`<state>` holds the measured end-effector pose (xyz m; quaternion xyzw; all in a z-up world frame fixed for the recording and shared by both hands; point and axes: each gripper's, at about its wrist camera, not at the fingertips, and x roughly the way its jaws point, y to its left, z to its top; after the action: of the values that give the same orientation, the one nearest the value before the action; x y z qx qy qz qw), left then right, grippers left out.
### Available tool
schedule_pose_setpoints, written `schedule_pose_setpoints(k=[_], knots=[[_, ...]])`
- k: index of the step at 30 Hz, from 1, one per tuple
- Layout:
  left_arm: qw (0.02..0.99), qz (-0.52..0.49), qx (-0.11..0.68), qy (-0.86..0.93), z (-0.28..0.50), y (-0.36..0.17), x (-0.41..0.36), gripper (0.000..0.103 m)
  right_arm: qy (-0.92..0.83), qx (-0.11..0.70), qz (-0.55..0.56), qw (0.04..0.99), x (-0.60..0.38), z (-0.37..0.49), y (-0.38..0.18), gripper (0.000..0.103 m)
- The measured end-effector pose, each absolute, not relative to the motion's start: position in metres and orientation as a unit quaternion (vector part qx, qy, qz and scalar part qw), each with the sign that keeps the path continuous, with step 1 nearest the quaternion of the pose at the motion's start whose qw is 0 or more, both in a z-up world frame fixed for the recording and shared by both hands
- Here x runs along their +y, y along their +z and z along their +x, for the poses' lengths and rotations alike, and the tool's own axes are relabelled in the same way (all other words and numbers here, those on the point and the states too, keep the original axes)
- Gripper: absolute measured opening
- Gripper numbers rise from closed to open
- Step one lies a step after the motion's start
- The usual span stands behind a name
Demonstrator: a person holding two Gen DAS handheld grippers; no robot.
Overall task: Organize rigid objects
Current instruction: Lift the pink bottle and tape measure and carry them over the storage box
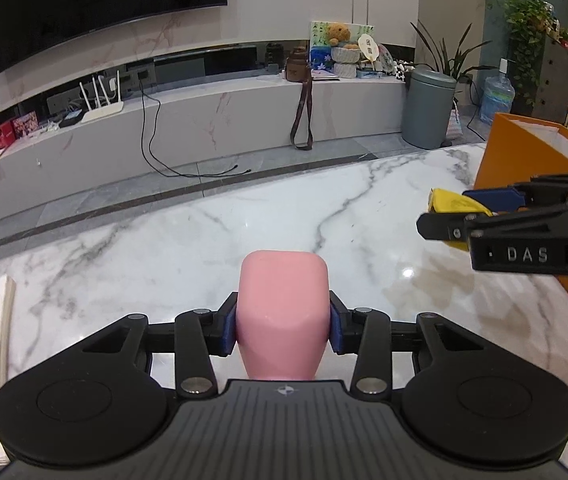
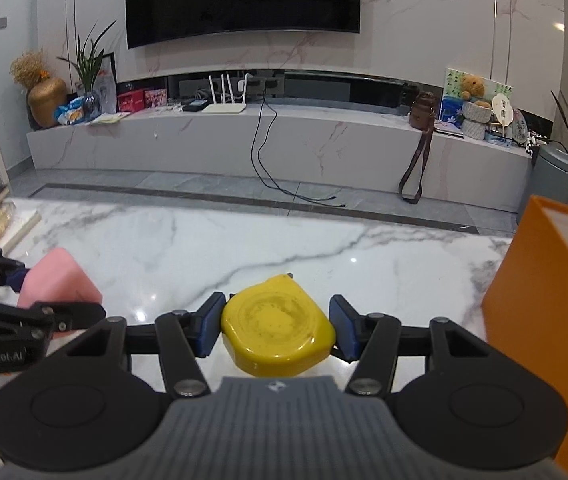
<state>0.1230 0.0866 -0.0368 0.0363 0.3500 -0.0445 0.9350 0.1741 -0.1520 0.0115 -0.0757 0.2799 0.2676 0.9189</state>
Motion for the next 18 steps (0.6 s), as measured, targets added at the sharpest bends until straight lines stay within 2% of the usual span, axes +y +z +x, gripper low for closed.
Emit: schedule_pose_setpoints(k=[18], knots=[[0.939, 0.033, 0.338, -0.054, 0.086, 0.029, 0.062, 0.048, 0.259, 0.242, -0.03, 0.935, -0.18, 0.143, 0.094, 0.058]])
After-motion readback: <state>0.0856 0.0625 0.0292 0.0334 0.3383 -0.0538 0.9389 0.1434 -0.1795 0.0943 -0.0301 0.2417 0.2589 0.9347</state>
